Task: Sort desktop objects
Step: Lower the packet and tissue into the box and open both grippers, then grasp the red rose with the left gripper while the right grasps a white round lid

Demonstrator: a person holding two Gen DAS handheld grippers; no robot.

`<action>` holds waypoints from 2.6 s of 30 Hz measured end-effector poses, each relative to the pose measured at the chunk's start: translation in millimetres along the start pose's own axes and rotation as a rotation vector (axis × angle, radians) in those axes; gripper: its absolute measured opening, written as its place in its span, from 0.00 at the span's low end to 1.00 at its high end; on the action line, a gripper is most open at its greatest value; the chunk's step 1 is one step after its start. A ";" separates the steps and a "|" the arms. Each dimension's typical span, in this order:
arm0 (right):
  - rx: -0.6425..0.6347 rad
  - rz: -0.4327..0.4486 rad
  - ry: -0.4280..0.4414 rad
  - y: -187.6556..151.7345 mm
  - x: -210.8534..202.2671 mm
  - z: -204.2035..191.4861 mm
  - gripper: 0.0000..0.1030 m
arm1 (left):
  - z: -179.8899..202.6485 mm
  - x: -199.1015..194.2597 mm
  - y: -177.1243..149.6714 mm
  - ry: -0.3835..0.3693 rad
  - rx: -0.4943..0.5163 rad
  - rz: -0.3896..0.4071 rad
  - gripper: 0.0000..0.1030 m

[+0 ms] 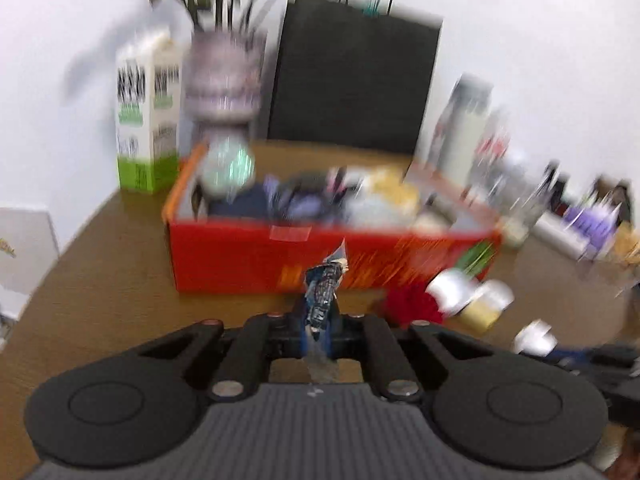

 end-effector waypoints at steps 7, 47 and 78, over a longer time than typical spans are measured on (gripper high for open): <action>-0.062 0.238 0.061 79.2 -83.8 -18.5 0.17 | -3.3 -78.4 79.7 -0.099 -0.071 0.217 0.08; -0.099 -0.196 0.000 227.8 65.7 -1.1 0.77 | -19.3 60.5 168.6 0.236 0.042 -0.147 1.00; -0.089 0.134 -0.029 -58.3 -103.5 5.1 0.72 | 87.1 -106.8 -104.5 0.171 0.230 0.060 1.00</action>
Point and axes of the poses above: each gripper's, at about its wrist camera, not at the fingertips, and x roughly the way its jaws point, z to its right, y to its top, the point moved 8 cm from there along x, roughly the way its jaws point, and after that the axes turned 6 degrees about -z, right-handed, at the moved point
